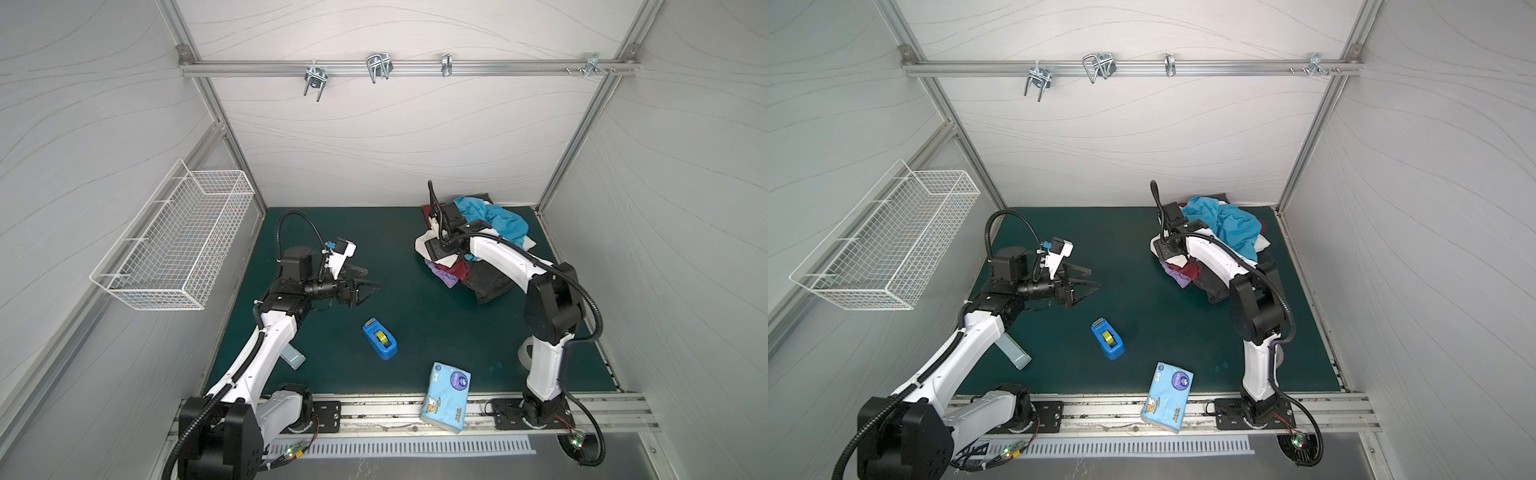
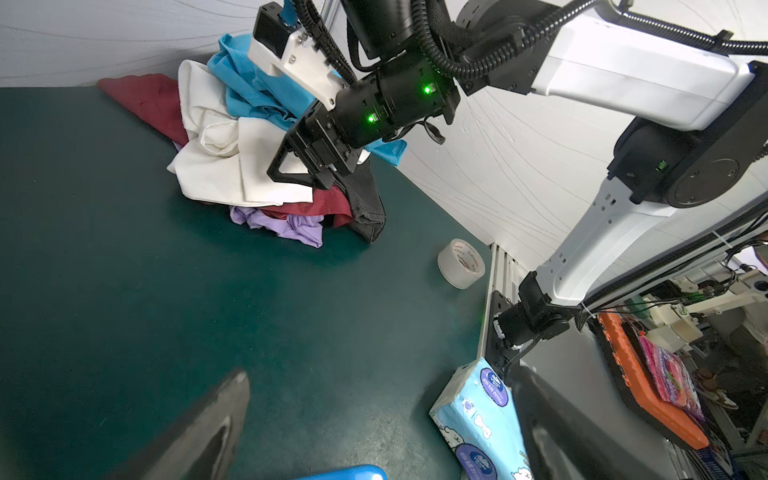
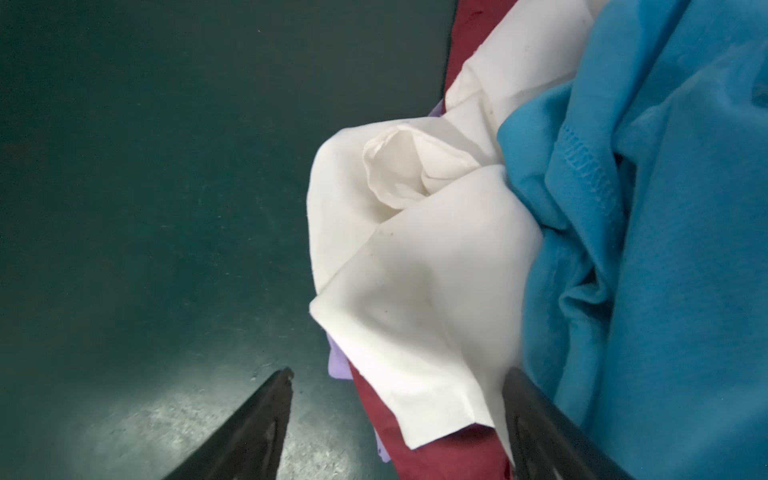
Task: Pick out a specific cloth from the pile
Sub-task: 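Lower the right gripper onto the white cloth beside the teal shirt and close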
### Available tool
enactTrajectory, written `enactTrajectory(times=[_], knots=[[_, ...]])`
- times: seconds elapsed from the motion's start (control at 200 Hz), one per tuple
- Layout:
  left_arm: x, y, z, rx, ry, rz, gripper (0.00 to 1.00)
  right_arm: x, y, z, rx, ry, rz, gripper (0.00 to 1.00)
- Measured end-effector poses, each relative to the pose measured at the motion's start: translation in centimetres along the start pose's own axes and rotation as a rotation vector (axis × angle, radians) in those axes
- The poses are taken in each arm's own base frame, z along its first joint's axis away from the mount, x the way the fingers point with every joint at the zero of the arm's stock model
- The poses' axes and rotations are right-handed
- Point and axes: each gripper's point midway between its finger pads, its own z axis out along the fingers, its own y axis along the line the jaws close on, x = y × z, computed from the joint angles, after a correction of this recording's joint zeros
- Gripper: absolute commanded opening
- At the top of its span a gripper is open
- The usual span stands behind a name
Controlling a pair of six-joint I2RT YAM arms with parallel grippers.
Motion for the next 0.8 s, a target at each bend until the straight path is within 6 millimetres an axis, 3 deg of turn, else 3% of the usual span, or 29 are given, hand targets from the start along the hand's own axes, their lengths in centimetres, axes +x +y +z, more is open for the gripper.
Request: enactTrajectory(times=[0.245, 0.47, 0.565, 0.67, 0.8], knots=[[0.8, 0.4, 0.2, 0.001, 0.024, -0.015, 0.99, -1.4, -0.7, 2.5, 0.071, 0.014, -0.046, 0.88], [0.9, 0.5, 0.2, 0.001, 0.026, -0.007, 0.99, -1.1, -0.9, 4.6, 0.082, 0.046, -0.062, 0.86], [0.9, 0.5, 0.2, 0.0, 0.027, -0.005, 0.99, -0.7, -1.0, 5.0, 0.082, 0.06, -0.061, 0.73], [1.0, 0.5, 0.3, 0.0, 0.03, -0.007, 0.99, -0.3, -1.1, 5.3, 0.082, 0.072, -0.061, 0.38], [1.0, 0.5, 0.3, -0.003, 0.03, -0.006, 0.99, 0.4, -1.3, 5.6, 0.084, 0.09, -0.057, 0.13]])
